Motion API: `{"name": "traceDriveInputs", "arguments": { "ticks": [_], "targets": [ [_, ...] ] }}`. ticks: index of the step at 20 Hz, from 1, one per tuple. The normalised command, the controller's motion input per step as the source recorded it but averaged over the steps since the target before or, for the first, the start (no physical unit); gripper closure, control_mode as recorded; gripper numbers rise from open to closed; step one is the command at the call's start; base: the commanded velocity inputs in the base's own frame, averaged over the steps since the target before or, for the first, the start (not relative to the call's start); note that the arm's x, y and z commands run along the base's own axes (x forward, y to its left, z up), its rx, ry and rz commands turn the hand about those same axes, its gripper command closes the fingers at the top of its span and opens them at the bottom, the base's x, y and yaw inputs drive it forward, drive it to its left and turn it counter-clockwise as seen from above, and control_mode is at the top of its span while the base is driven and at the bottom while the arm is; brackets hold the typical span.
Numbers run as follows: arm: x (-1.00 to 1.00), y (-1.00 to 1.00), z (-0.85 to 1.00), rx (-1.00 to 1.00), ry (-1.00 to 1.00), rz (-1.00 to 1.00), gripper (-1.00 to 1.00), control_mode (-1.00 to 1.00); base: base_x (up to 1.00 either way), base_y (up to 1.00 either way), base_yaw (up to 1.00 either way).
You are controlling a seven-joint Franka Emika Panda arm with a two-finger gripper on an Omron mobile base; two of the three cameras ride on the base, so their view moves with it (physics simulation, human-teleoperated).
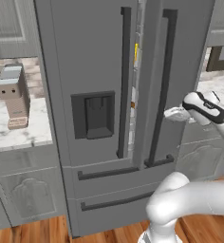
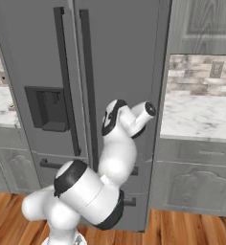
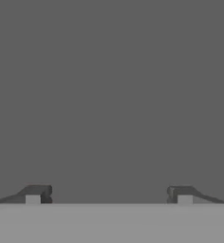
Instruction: Place the tupperware on the second highest shelf of the fridge. Make space for the tupperware among the existing items by rearranging them on the shelves if needed. Close the fridge door when finished.
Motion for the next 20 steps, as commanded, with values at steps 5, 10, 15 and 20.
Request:
{"name": "traceDriveInputs", "arguments": {
  "ticks": [5,10,15,20],
  "targets": [
    [1.0,0.29,0.0,0.19,-0.18,-0.15,-1.0,-1.0,0.0,0.0,0.0],
    [1.0,0.29,0.0,0.09,-0.15,-0.22,-1.0,-1.0,0.0,0.0,0.0],
    [0.63,0.42,0.0,0.0,-0.15,-0.26,-1.0,-1.0,0.0,0.0,0.0],
    [-0.06,0.21,0.01,-0.05,-0.06,-0.12,-1.0,-1.0,0.0,0.0,0.0]
  ]
}}
